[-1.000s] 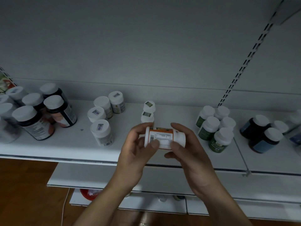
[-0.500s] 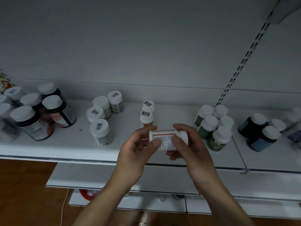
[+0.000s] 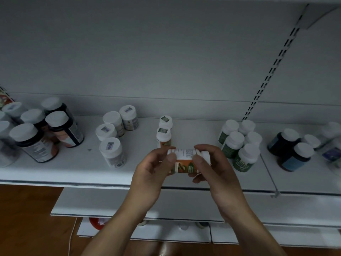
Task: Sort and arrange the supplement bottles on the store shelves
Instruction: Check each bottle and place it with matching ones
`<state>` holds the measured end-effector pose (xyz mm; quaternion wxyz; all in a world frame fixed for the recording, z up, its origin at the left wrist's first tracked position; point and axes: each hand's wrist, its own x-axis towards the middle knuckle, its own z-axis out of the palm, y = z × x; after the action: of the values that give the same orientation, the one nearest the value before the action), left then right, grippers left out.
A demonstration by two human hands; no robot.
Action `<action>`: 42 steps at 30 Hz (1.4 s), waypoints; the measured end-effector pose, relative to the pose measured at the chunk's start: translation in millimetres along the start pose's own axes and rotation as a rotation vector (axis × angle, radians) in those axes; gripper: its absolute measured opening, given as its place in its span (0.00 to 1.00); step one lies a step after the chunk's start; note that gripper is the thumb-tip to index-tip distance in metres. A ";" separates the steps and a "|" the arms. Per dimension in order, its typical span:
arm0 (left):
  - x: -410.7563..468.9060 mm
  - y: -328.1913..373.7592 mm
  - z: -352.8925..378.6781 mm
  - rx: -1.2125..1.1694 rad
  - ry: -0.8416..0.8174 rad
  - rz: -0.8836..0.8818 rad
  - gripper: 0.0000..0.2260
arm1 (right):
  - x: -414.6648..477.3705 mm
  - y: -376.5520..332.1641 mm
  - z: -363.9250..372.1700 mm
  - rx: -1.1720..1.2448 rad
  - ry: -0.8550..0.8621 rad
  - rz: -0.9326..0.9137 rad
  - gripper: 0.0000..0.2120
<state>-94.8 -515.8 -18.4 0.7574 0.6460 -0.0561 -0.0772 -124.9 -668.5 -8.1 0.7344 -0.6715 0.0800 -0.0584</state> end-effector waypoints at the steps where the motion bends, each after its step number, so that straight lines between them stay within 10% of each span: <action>1: 0.0 -0.5 -0.9 -0.007 -0.018 -0.006 0.16 | 0.1 0.3 0.1 0.010 0.006 0.008 0.16; 42: -4.6 -2.2 -6.5 -0.004 -0.044 0.043 0.19 | 1.7 4.8 -2.3 0.057 0.131 0.012 0.07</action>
<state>-98.2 -508.9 -21.6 0.7587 0.6413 -0.0865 -0.0754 -123.8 -670.6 -13.1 0.7467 -0.6446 0.1304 -0.1000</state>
